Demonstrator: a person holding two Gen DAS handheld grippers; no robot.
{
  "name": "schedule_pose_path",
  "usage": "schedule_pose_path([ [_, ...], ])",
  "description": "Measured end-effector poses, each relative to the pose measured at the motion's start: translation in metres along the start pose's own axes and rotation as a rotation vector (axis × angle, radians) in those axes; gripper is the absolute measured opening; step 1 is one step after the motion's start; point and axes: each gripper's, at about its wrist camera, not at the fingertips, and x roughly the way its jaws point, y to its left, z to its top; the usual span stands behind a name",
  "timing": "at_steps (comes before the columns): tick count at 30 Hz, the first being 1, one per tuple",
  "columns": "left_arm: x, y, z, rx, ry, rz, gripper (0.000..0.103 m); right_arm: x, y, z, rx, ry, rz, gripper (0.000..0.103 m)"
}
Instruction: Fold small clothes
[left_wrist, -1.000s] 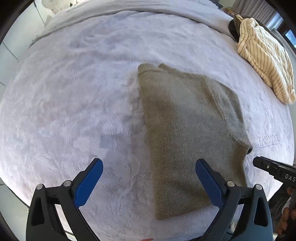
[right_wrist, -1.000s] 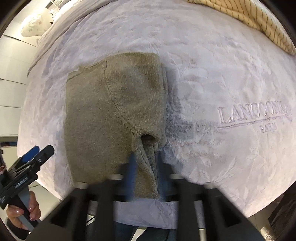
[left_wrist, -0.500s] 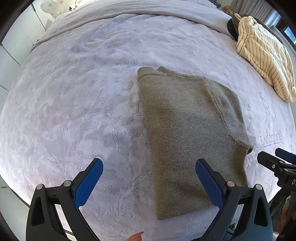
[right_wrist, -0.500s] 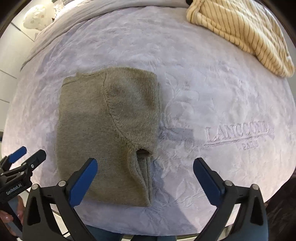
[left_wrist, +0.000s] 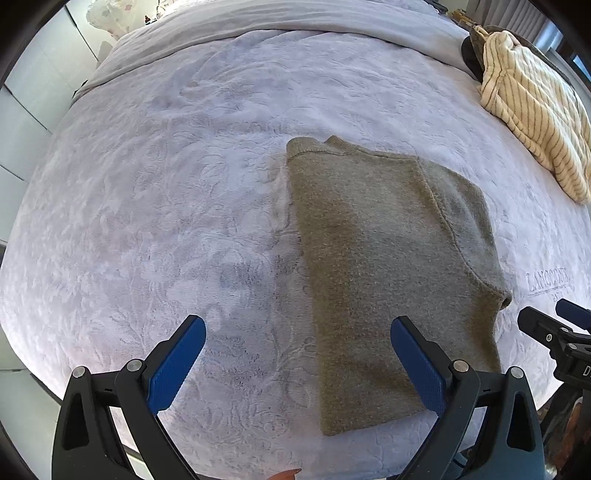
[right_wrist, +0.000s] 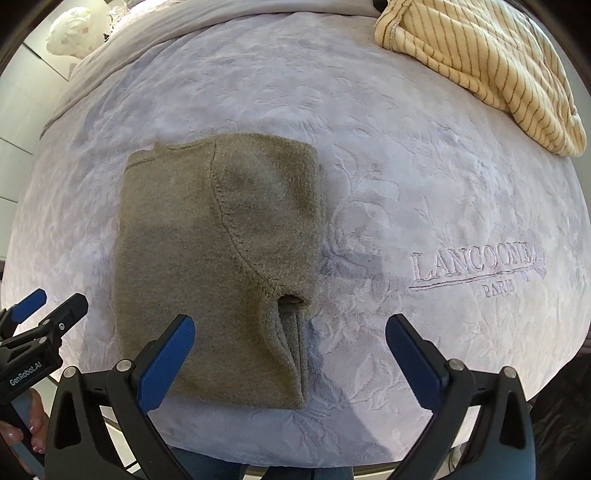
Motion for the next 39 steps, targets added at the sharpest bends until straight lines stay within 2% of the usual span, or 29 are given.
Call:
schedule_pose_path([
  [39, -0.0001, 0.0003, -0.0004, 0.0, 0.004, 0.014, 0.1, 0.0008, 0.0043, -0.0016, -0.006, 0.004, -0.006, 0.103],
])
